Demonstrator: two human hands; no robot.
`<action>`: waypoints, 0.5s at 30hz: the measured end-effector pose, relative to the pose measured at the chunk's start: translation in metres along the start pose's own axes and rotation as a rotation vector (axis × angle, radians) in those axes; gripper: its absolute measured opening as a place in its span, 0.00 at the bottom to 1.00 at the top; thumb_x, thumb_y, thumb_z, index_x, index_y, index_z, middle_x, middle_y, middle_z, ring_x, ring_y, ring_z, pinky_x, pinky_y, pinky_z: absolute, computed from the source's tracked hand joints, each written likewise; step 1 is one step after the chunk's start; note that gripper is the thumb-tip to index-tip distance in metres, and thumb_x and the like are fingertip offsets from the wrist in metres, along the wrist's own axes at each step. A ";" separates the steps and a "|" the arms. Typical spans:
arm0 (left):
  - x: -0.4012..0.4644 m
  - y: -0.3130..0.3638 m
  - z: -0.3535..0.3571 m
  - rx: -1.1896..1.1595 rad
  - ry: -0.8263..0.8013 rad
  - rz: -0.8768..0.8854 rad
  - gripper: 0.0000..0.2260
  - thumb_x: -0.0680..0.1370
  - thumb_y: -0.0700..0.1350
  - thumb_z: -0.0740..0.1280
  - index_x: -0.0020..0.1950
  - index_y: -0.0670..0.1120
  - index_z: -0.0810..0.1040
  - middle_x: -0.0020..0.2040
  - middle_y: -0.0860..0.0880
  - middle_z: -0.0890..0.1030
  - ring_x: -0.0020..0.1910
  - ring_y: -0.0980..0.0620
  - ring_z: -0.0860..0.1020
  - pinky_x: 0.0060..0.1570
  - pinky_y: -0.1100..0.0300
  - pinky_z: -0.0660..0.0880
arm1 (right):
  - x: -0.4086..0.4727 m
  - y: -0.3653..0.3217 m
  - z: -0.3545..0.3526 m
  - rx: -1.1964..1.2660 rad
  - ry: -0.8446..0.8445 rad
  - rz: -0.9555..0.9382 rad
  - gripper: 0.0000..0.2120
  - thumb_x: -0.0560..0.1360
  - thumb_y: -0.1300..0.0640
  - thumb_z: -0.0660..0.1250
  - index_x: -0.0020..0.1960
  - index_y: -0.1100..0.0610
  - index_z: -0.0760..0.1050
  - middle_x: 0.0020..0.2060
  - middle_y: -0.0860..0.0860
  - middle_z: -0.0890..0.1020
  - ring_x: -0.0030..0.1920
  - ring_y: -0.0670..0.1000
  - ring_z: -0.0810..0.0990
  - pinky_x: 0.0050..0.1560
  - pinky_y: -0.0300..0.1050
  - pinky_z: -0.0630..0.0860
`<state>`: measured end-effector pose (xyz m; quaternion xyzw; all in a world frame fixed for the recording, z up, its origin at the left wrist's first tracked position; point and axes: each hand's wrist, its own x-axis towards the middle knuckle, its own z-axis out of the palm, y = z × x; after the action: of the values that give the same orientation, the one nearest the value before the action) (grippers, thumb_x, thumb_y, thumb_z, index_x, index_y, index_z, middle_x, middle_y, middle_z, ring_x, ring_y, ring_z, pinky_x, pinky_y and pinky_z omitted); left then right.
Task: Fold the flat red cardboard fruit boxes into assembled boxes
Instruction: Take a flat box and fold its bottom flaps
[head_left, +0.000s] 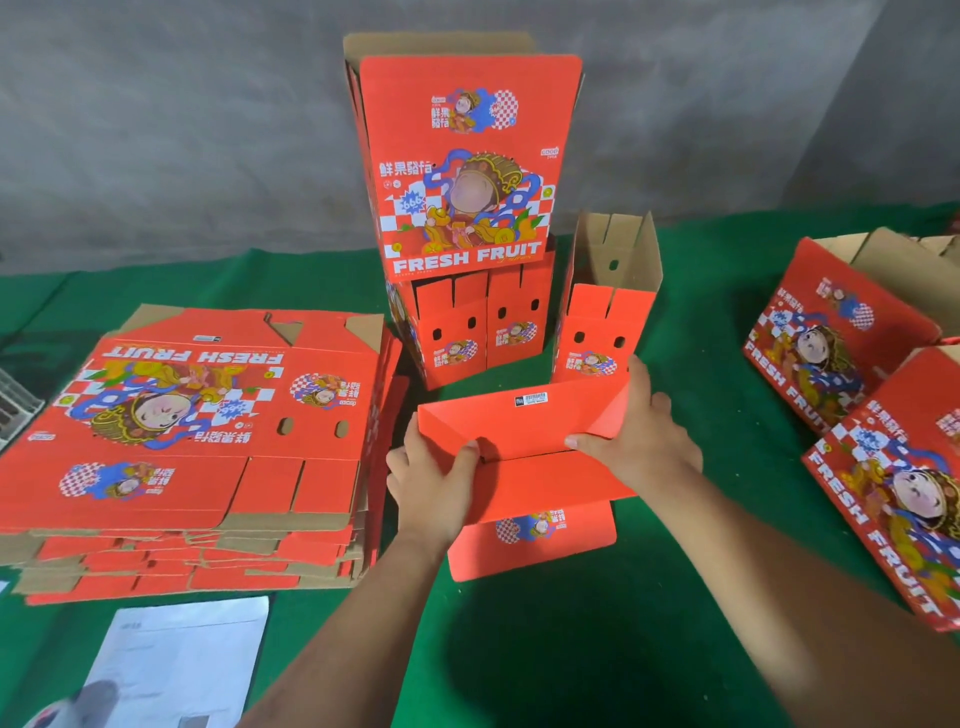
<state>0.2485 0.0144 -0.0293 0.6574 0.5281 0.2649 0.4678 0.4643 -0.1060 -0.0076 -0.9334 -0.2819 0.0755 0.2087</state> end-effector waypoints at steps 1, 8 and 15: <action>-0.001 0.002 -0.002 -0.025 0.003 -0.005 0.37 0.76 0.63 0.68 0.82 0.61 0.56 0.66 0.48 0.65 0.67 0.45 0.63 0.71 0.50 0.58 | -0.001 0.004 0.002 0.063 -0.012 -0.009 0.59 0.60 0.24 0.74 0.77 0.31 0.39 0.66 0.53 0.71 0.57 0.64 0.82 0.47 0.58 0.73; -0.017 0.018 -0.021 -0.402 0.122 -0.018 0.26 0.71 0.74 0.59 0.54 0.55 0.74 0.60 0.49 0.78 0.65 0.47 0.75 0.69 0.45 0.70 | 0.000 0.018 -0.024 0.758 0.031 0.038 0.23 0.70 0.24 0.56 0.45 0.43 0.67 0.37 0.45 0.71 0.36 0.48 0.71 0.42 0.48 0.66; -0.016 0.030 -0.043 -0.639 -0.395 -0.360 0.20 0.67 0.65 0.64 0.49 0.52 0.80 0.53 0.46 0.82 0.51 0.45 0.80 0.56 0.50 0.72 | -0.033 0.026 -0.040 0.721 0.106 0.175 0.34 0.68 0.23 0.60 0.45 0.56 0.69 0.36 0.51 0.72 0.36 0.54 0.72 0.39 0.51 0.66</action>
<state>0.2205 0.0139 0.0180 0.4145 0.4258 0.1982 0.7795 0.4601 -0.1578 0.0183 -0.8232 -0.1451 0.1388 0.5311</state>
